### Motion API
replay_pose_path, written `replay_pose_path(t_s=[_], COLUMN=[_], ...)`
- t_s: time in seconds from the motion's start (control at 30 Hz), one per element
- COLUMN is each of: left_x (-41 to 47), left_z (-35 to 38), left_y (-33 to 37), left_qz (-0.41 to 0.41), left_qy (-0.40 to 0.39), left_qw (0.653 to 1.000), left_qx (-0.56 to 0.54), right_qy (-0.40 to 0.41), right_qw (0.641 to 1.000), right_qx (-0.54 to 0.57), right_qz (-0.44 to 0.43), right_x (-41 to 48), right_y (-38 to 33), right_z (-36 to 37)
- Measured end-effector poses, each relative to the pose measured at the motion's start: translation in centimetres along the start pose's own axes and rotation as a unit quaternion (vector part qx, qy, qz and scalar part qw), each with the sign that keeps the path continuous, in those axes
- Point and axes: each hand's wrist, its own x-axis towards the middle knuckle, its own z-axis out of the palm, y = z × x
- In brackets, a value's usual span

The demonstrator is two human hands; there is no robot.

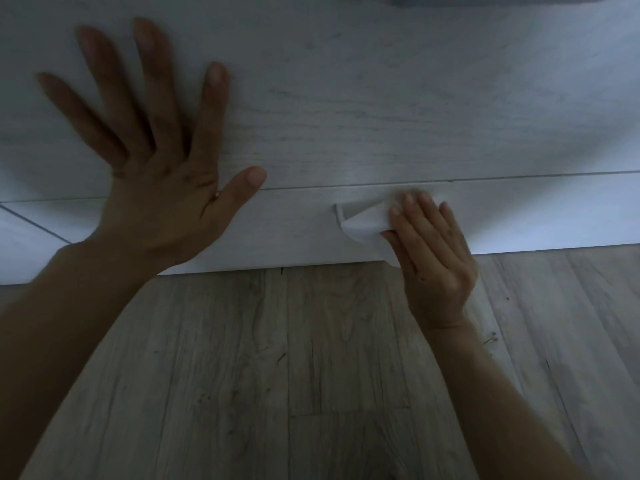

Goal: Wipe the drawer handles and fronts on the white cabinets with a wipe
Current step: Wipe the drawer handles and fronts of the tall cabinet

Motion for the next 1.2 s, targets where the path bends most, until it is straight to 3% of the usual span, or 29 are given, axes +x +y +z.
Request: replay_pose_path(t_s=[0.3,0.5,0.67,0.87,1.1,1.2], left_x=[0.1,0.1,0.2,0.2,0.3,0.0], left_z=[-0.1,0.1,0.3,0.2,0.6,0.8], left_y=[0.0,-0.4,-0.3,-0.3,-0.5,-0.8], left_qz=[0.005,0.003,0.006,0.006,0.008,0.050], left_qy=[0.002,0.003,0.014,0.000,0.013,0.039], left_qw=[1.000,1.000,0.999,0.999,0.996,0.990], left_qx=[0.009,0.017,0.030,0.036,0.083,0.123], right_qy=[-0.046,-0.055,-0.037,-0.049,-0.088,-0.094], right_qw=[0.991,0.996,0.998,0.994,0.995,0.995], right_qx=[0.074,0.026,0.024,0.056,0.010,-0.021], right_qz=[-0.101,-0.058,-0.037,-0.075,-0.050,-0.031], right_x=[1.9,1.0,0.8,1.5,0.7,0.7], right_y=[-3.3,1.5,-0.6,-3.5,2.3,2.7], right_z=[3.0,-0.6,0.6,2.7,-1.7,-2.5])
